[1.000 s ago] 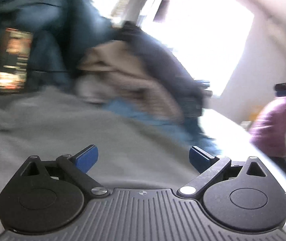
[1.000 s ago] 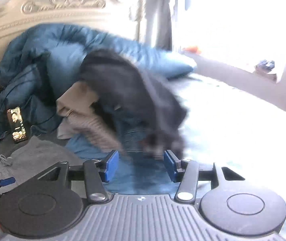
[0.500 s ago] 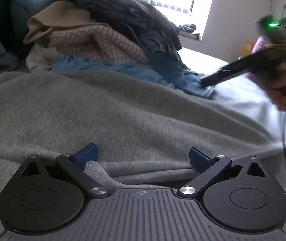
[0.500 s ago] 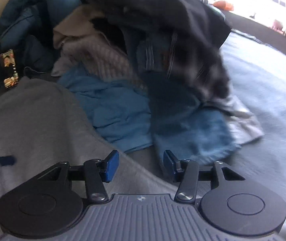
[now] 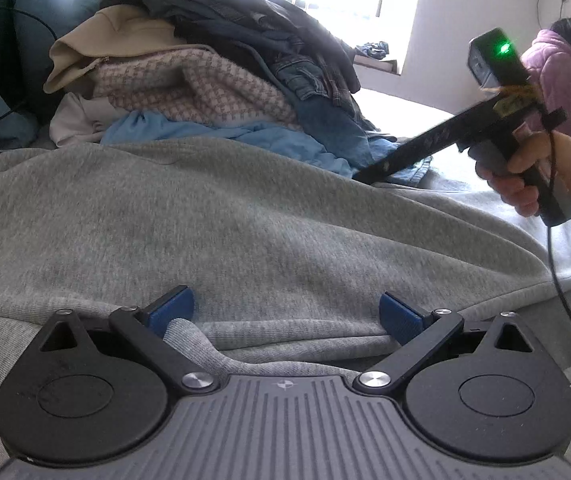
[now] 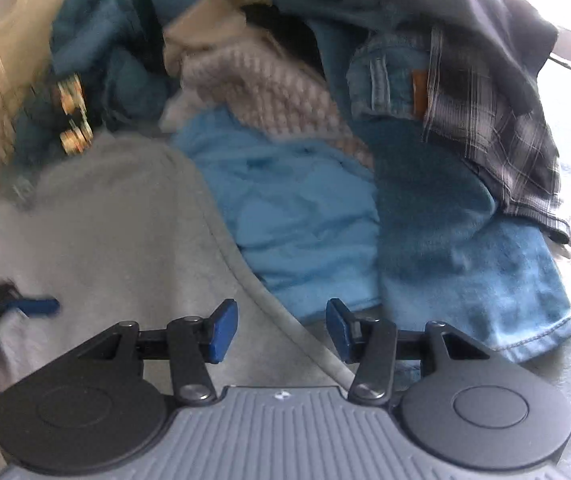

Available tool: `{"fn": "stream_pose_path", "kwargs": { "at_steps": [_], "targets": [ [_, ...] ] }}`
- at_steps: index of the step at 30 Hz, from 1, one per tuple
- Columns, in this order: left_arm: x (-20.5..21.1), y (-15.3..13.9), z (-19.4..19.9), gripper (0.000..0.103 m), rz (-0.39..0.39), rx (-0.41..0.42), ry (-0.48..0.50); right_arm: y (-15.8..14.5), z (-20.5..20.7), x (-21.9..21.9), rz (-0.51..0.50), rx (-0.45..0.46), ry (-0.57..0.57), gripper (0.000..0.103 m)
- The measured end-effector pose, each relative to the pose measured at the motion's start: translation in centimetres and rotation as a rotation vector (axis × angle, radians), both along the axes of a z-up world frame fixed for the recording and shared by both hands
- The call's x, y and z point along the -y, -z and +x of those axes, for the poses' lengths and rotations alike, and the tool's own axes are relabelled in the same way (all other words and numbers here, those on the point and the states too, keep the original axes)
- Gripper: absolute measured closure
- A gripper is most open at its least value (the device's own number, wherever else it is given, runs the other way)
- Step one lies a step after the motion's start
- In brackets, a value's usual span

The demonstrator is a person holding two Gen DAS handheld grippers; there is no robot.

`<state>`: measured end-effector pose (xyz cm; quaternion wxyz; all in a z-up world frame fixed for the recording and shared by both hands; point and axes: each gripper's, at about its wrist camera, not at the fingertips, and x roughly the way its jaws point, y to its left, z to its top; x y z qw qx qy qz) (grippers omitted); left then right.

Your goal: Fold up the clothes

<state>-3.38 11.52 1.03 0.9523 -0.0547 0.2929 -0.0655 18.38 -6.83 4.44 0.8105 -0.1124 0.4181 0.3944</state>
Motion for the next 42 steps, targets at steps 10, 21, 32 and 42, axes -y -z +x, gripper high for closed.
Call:
{"fn": "stream_pose_path", "kwargs": {
  "at_steps": [10,21,32,42],
  "targets": [
    [-0.2,-0.1,-0.1,0.003,-0.007,0.005,0.002,-1.0,-4.5,-1.7,-0.231,0.272,-0.040,0.097],
    [-0.2,0.1,-0.2,0.003,-0.006,0.007,0.003,0.8,-1.9,-0.5,-0.223,0.336,0.100,0.084],
    [-0.2,0.2,-0.1,0.003,0.005,0.005,0.003,-5.2,0.3,16.7,0.058,0.150,0.460,0.053],
    [0.3,0.2,0.1,0.002,0.038,-0.002,0.001,-1.4,0.4,18.1,-0.158,0.043,0.214,0.044]
  ]
}}
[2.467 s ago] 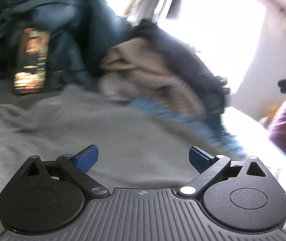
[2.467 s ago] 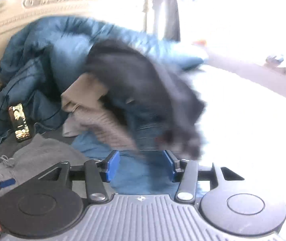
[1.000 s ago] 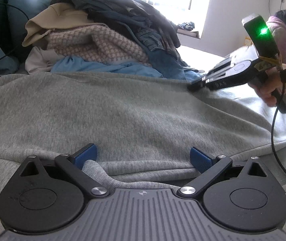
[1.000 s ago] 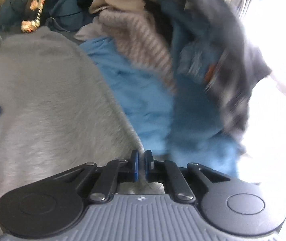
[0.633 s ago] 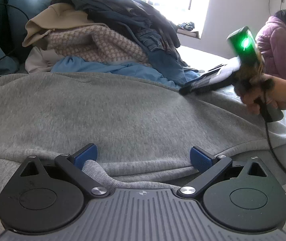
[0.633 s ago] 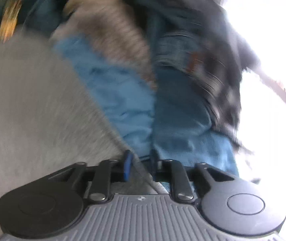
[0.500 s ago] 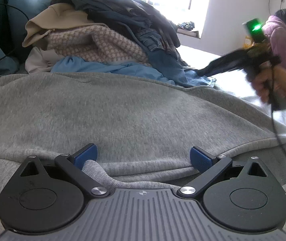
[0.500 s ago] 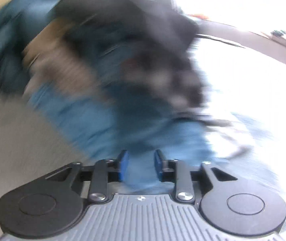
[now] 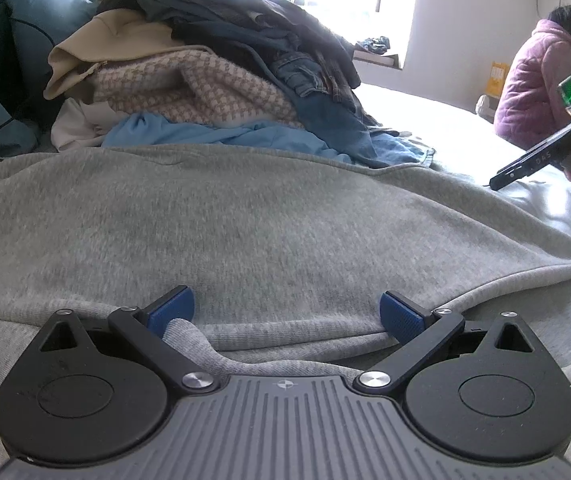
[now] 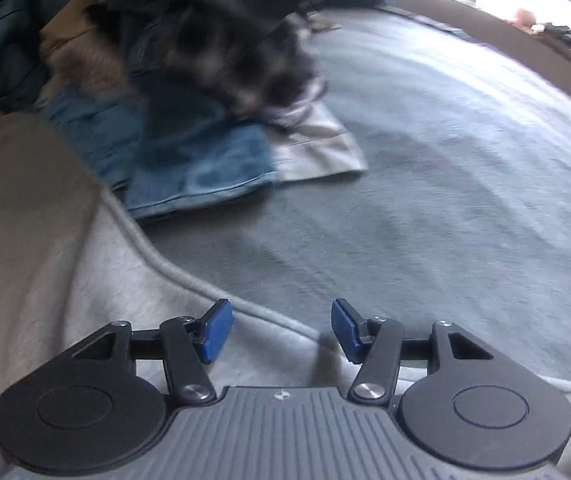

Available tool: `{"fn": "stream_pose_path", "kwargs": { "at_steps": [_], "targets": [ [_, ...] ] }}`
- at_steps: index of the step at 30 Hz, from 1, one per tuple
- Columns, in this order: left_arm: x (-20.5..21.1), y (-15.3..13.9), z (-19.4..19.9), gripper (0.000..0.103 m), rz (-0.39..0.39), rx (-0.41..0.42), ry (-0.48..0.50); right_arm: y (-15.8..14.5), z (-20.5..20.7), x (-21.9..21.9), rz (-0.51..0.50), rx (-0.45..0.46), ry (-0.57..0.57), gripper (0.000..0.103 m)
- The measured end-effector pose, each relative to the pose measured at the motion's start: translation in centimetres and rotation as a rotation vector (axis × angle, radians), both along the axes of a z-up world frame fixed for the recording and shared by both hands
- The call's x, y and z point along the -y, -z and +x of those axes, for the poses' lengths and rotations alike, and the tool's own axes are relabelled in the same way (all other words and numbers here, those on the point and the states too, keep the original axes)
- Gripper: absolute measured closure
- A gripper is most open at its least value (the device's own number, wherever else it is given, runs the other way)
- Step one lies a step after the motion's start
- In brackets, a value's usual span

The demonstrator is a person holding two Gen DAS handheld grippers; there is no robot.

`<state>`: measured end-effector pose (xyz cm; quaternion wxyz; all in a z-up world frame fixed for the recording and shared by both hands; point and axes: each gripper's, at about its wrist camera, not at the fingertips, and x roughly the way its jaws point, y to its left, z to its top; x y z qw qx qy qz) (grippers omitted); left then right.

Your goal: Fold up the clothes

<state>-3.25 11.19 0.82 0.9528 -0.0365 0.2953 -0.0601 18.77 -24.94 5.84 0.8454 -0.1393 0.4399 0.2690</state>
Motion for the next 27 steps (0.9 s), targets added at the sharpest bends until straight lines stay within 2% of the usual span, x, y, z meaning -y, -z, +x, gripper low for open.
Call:
{"fn": "stream_pose_path", "kwargs": {
  "at_steps": [4,9,13,14,16,18,22,27],
  "targets": [
    [0.0,0.1,0.0,0.002,0.000,0.001,0.002,1.1,0.5,-1.5,-0.035,-0.013,-0.081,0.038],
    [0.0,0.1,0.0,0.002,-0.004,0.002,0.004,1.5,0.3,-1.6,-0.048,-0.050,-0.108,0.035],
    [0.0,0.1,0.0,0.002,-0.005,0.003,0.004,1.2,-0.4,-1.8,-0.062,-0.063,-0.125,0.046],
    [0.0,0.1,0.0,0.001,-0.006,0.003,0.004,1.2,-0.7,-2.1,-0.081,-0.046,-0.130,0.053],
    [0.0,0.1,0.0,0.001,-0.006,0.003,0.004,1.1,-1.6,-3.0,-0.142,0.010,-0.140,0.084],
    [0.0,0.1,0.0,0.001,-0.006,0.003,0.004,1.1,-2.8,-4.0,-0.218,0.078,-0.158,0.093],
    [0.0,0.1,0.0,0.001,-0.007,0.004,0.004,0.5,-4.9,-5.0,-0.326,0.235,-0.167,0.096],
    [0.1,0.1,-0.1,0.001,-0.004,0.007,0.004,0.9,-4.7,-5.2,-0.370,0.354,-0.098,0.096]
  ]
}}
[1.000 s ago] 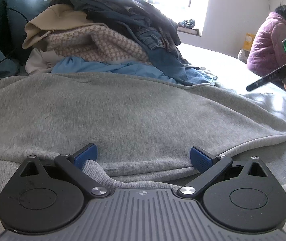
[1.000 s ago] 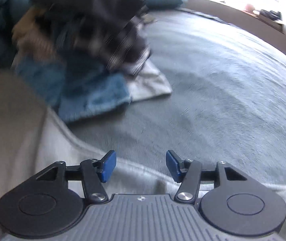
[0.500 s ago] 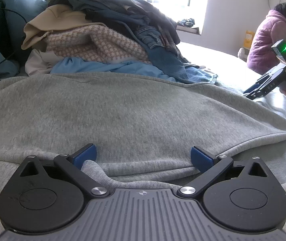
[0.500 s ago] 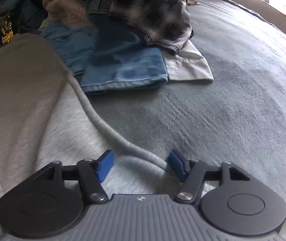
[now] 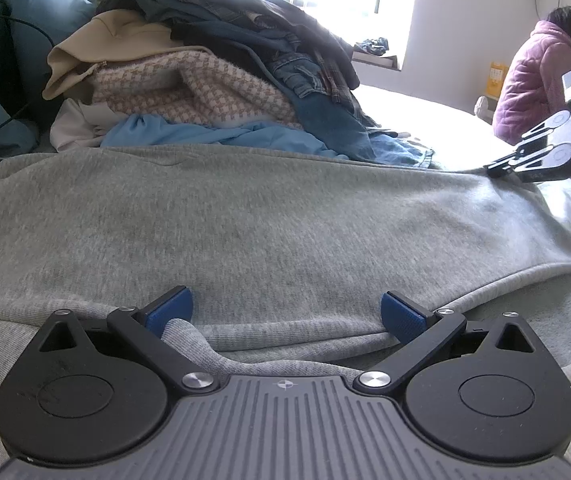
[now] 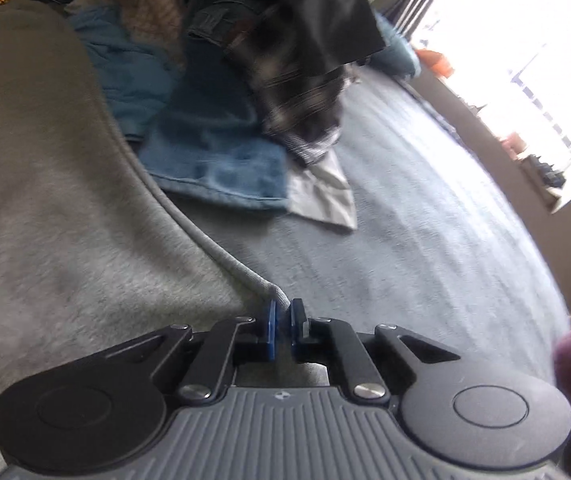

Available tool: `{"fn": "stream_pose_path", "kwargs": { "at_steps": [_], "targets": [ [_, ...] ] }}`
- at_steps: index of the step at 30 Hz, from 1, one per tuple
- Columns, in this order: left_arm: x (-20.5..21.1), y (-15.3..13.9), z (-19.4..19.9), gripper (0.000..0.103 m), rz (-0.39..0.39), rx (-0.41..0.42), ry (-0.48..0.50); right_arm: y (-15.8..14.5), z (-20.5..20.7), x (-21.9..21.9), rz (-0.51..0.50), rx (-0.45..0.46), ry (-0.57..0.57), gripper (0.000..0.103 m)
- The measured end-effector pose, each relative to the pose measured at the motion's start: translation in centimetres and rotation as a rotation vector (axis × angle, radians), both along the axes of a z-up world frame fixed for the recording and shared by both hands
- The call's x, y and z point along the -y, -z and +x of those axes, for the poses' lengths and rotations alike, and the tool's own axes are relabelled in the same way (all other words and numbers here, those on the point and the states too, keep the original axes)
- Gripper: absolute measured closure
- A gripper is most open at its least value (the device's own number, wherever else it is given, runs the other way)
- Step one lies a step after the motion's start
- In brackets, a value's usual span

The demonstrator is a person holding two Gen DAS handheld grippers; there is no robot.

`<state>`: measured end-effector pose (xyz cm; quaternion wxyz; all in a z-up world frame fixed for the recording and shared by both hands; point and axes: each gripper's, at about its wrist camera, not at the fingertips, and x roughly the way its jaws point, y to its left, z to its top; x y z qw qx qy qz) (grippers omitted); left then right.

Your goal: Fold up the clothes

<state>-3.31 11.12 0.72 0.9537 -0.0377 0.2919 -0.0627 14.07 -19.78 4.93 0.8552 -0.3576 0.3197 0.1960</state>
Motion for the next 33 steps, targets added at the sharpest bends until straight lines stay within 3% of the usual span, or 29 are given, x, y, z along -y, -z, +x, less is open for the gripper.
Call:
{"fn": "stream_pose_path", "kwargs": {
  "at_steps": [3,5,6,7,10,13,17,21,25,28,31,33],
  "targets": [
    [0.0,0.0,0.0,0.001,0.000,0.001,0.000,1.9,1.1,-0.4,-0.002,-0.009,0.030,0.094],
    [0.0,0.0,0.0,0.001,-0.001,0.000,0.001,2.7,1.9,0.2,0.049,-0.012,0.079,0.091],
    [0.0,0.0,0.0,0.001,-0.001,0.000,0.001,2.0,2.6,1.4,0.133,-0.033,0.138,0.076],
    [0.0,0.0,0.0,0.001,-0.001,0.001,0.000,1.4,3.3,2.6,0.217,-0.054,0.196,0.055],
    [0.1,0.0,0.0,0.001,0.000,0.000,0.000,-1.0,4.7,7.9,0.486,-0.103,0.378,0.050],
    [0.1,0.0,0.0,0.001,0.001,0.000,-0.001,-3.5,4.4,14.0,0.680,-0.061,0.524,0.046],
    [0.2,0.1,0.0,0.001,0.007,-0.001,-0.002,-4.8,2.7,21.9,0.798,0.014,0.728,0.030],
    [0.3,0.1,0.0,0.001,0.011,-0.001,-0.002,-2.8,1.8,28.7,0.938,-0.011,0.940,0.029],
    [0.3,0.1,0.0,0.001,0.009,-0.001,-0.001,-0.4,2.1,32.0,1.017,-0.003,1.052,0.029],
    [0.3,0.1,0.0,0.000,0.008,-0.001,0.001,1.2,3.6,32.2,1.008,-0.079,1.040,0.029],
    [0.3,0.2,0.0,0.000,0.007,-0.001,0.002,1.7,4.5,30.7,0.960,-0.082,0.963,0.029],
    [0.3,0.2,0.0,0.000,0.007,0.000,0.002,1.8,5.0,29.5,0.926,-0.100,0.908,0.057]
  ]
}}
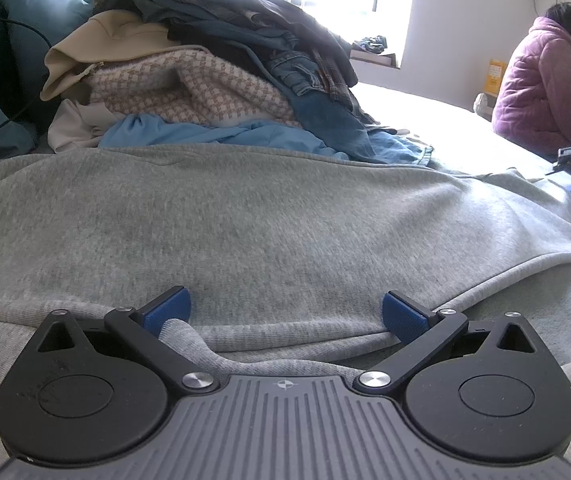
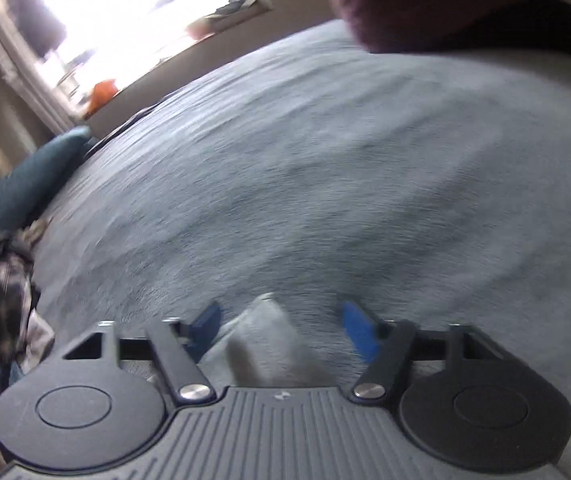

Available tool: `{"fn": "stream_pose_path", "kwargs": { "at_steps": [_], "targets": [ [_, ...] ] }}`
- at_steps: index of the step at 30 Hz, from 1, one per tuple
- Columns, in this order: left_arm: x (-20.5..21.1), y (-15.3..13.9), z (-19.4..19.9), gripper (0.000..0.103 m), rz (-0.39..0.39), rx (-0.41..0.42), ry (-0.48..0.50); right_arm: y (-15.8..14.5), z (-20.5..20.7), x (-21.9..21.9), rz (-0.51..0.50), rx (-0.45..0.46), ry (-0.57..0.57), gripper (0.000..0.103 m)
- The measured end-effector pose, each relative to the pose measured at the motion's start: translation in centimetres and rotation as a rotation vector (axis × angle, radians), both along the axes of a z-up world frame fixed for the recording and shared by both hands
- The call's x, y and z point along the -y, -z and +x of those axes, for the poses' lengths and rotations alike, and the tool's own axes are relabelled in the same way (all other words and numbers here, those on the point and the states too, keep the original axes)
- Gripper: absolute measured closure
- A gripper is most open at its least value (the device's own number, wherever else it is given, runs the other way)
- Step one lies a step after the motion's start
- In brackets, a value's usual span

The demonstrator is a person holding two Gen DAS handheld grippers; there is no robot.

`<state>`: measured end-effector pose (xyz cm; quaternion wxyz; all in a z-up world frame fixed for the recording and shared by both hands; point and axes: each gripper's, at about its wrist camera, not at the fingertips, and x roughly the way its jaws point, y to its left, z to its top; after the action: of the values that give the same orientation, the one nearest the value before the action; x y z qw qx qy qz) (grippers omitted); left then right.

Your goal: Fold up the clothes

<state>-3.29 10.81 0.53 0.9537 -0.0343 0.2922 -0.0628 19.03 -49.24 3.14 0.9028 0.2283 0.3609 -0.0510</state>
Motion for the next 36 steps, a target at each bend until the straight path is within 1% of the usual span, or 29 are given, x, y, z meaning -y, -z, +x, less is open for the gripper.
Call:
{"fn": "stream_pose_path", "kwargs": {
  "at_steps": [1,2,3,6,9,11,16,18,20,22,23,24,26,27,28,30,31,32,33,34,36],
  "targets": [
    [0.0,0.0,0.0,0.000,0.000,0.000,0.000,0.0,0.2,-0.6,-0.013,-0.002,-0.030,0.080],
    [0.0,0.0,0.0,0.000,0.000,0.000,0.000,0.0,0.4,-1.3,-0.033,-0.002,-0.061,0.092],
    [0.0,0.0,0.0,0.000,0.000,0.000,0.000,-0.1,0.2,-1.9,-0.064,0.007,-0.079,0.093],
    [0.0,0.0,0.0,0.000,-0.001,0.002,0.000,-1.2,-1.2,-2.6,-0.153,0.070,-0.055,0.094],
    [0.0,0.0,0.0,0.000,-0.001,0.003,0.000,-1.2,-1.6,-2.0,-0.195,0.085,0.019,0.094],
    [0.0,0.0,0.0,0.000,-0.001,0.003,0.000,-0.7,-1.7,-1.6,-0.187,0.092,0.048,0.094],
    [0.0,0.0,0.0,0.000,-0.002,0.004,0.000,0.7,-1.2,-1.7,-0.207,0.085,0.076,0.094],
    [-0.1,0.0,0.0,0.000,-0.003,0.004,0.001,0.8,-1.3,-1.6,-0.204,0.083,0.090,0.093],
    [-0.1,0.0,0.0,0.000,-0.004,0.004,0.001,0.4,-1.4,-1.1,-0.208,0.085,0.125,0.089],
    [-0.1,0.0,0.0,0.000,-0.005,0.004,0.001,-0.8,-2.5,0.1,-0.219,0.112,0.215,0.083],
    [0.0,0.0,-0.1,0.000,-0.005,0.004,0.001,-1.7,-3.6,0.9,-0.202,0.132,0.254,0.082],
    [0.0,0.0,-0.1,0.000,-0.005,0.004,0.001,-2.5,-4.5,1.5,-0.173,0.141,0.261,0.082],
    [0.0,0.0,-0.1,0.000,-0.005,0.004,0.001,-4.1,-5.7,1.3,-0.129,0.120,0.169,0.082],
    [0.0,0.0,-0.1,0.000,-0.005,0.005,0.001,-4.8,-6.2,-0.1,-0.141,0.102,0.070,0.082],
    [0.0,0.0,-0.1,0.000,-0.006,0.005,0.001,-5.3,-6.7,-1.8,-0.155,0.081,-0.029,0.082],
    [0.0,0.0,-0.1,0.000,-0.007,0.005,0.001,-5.1,-7.3,-6.4,-0.185,0.025,-0.230,0.082],
    [0.0,0.0,-0.1,0.000,-0.006,0.004,0.001,-4.9,-7.7,-8.8,-0.208,-0.002,-0.325,0.082],
    [0.0,0.0,-0.1,0.000,-0.006,0.004,0.001,-4.2,-7.9,-11.0,-0.246,-0.026,-0.400,0.084],
    [0.0,0.0,-0.1,0.000,-0.006,0.004,0.001,-3.5,-8.0,-12.5,-0.290,-0.045,-0.446,0.086],
    [0.0,0.0,-0.1,0.000,-0.006,0.004,0.000,-2.6,-8.0,-13.1,-0.337,-0.067,-0.458,0.086],
    [0.0,0.0,-0.1,0.000,-0.006,0.004,0.000,-1.3,-7.7,-11.2,-0.392,-0.107,-0.379,0.086]
  ]
}}
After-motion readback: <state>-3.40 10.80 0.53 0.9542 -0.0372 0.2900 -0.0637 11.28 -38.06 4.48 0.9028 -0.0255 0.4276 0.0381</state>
